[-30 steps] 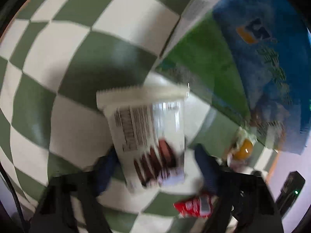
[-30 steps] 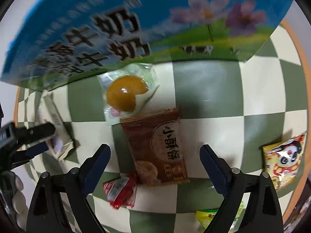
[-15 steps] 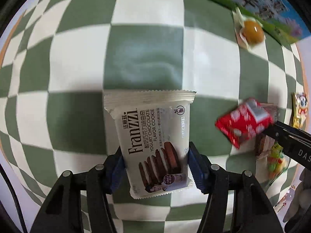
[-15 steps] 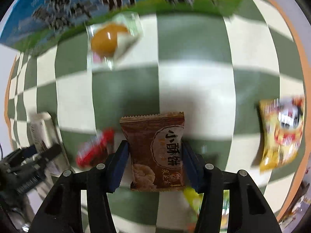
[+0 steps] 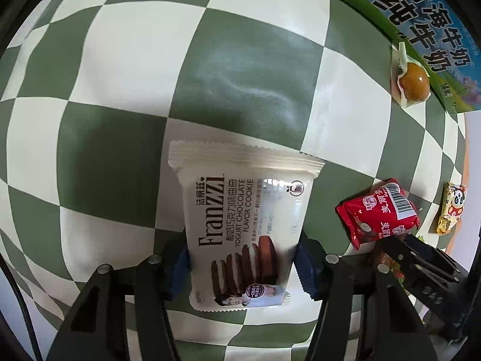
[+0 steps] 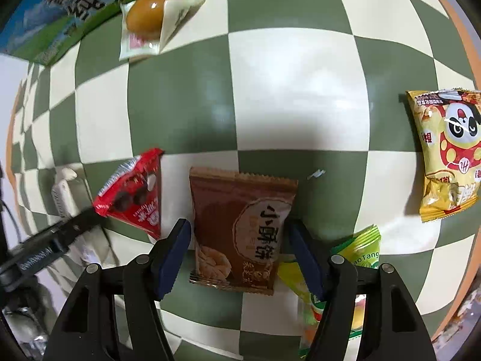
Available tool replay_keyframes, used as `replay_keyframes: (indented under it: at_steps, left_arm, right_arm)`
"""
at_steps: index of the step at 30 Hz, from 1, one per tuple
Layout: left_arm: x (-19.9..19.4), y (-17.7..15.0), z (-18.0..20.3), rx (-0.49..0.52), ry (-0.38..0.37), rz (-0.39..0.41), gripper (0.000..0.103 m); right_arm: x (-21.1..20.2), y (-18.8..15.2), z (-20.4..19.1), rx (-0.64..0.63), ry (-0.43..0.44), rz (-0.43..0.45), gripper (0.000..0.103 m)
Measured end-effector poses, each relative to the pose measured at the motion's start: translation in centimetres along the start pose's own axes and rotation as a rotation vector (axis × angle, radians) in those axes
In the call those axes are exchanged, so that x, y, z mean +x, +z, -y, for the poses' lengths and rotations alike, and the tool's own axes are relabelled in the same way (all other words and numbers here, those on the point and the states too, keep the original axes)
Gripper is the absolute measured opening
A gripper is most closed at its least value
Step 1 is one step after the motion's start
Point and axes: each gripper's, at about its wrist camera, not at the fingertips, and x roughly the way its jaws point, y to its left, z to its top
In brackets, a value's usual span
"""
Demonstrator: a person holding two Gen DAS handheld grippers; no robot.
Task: Organize snacks
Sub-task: 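Carry both packets into the box and open both tools to release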
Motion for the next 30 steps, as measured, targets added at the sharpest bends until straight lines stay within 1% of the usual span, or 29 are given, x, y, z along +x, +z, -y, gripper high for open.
replay_keyframes:
  at_steps: [1, 2, 3, 5, 7, 8, 9, 11, 15, 17, 20, 21, 23, 24, 26, 27, 29, 30]
  left_arm:
    - [-0.2, -0.2, 0.1, 0.002, 0.005, 0.005, 0.056]
    - [-0.8, -0.5, 0.8, 0.012, 0.008, 0.012, 0.056]
    - [-1.4, -0.7, 1.5, 0.021, 0.013, 0.019, 0.056]
    - [-2.6, -1.0, 2.1, 0.049, 0.014, 0.037, 0.056]
    - [-4.3, -0.9, 3.0, 0.083, -0.008, 0.054, 0.056]
    - [-4.8, 0.0, 4.0, 0.095, -0.02, 0.061, 0.056]
    - [-5.5, 0.2, 4.8, 0.109, -0.033, 0.071, 0.056]
    - [-8.1, 0.7, 6.0, 0.138, -0.068, 0.098, 0.056]
    - [-13.4, 3.6, 8.9, 0.212, -0.136, 0.149, 0.056]
    - [-16.2, 6.2, 10.1, 0.244, -0.174, 0.164, 0.056]
    - [-19.3, 10.7, 11.0, 0.261, -0.183, 0.183, 0.056]
    - [-19.7, 12.0, 11.4, 0.264, -0.173, 0.195, 0.056]
    - [-21.1, 14.9, 11.7, 0.265, -0.118, 0.223, 0.056]
    - [-21.6, 16.2, 11.6, 0.267, -0.11, 0.227, 0.057]
    - [-21.6, 18.9, 11.9, 0.253, -0.082, 0.208, 0.057]
    - [-21.3, 19.9, 12.2, 0.253, -0.068, 0.197, 0.057]
    - [-20.4, 22.1, 12.1, 0.24, -0.025, 0.171, 0.057]
    - [-19.6, 22.8, 12.0, 0.242, -0.009, 0.156, 0.057]
  right_arm:
    - [0.2, -0.3, -0.6, -0.01, -0.011, 0.008, 0.06]
    - [0.2, -0.6, -0.7, -0.014, -0.018, 0.02, 0.059]
    - [0.7, -0.1, -2.5, -0.014, -0.018, 0.023, 0.058]
    - [0.4, -0.4, -2.6, -0.01, -0.001, 0.03, 0.058]
    - [0.1, -0.8, -2.4, -0.009, 0.022, 0.043, 0.058]
    - [-0.6, -0.8, -2.3, -0.007, 0.035, 0.055, 0.058]
    - [-1.1, -0.9, -2.2, -0.006, 0.046, 0.063, 0.058]
    - [-2.9, -0.8, -2.0, -0.003, 0.085, 0.091, 0.057]
    - [-8.3, 0.3, -1.9, -0.016, 0.16, 0.172, 0.057]
    - [-12.0, 2.1, -1.7, -0.028, 0.195, 0.227, 0.057]
    - [-17.4, 6.0, -1.2, -0.061, 0.207, 0.297, 0.058]
    - [-19.2, 7.3, -1.1, -0.071, 0.21, 0.323, 0.058]
    - [-21.2, 9.6, -1.1, -0.082, 0.192, 0.352, 0.058]
    - [-22.3, 11.2, -0.8, -0.092, 0.18, 0.361, 0.058]
    - [-23.5, 13.7, -0.7, -0.1, 0.155, 0.374, 0.058]
    - [-24.0, 15.5, -0.3, -0.103, 0.14, 0.371, 0.058]
    - [-24.0, 18.3, -0.1, -0.099, 0.126, 0.356, 0.058]
    - [-23.8, 19.8, -0.1, -0.097, 0.106, 0.346, 0.058]
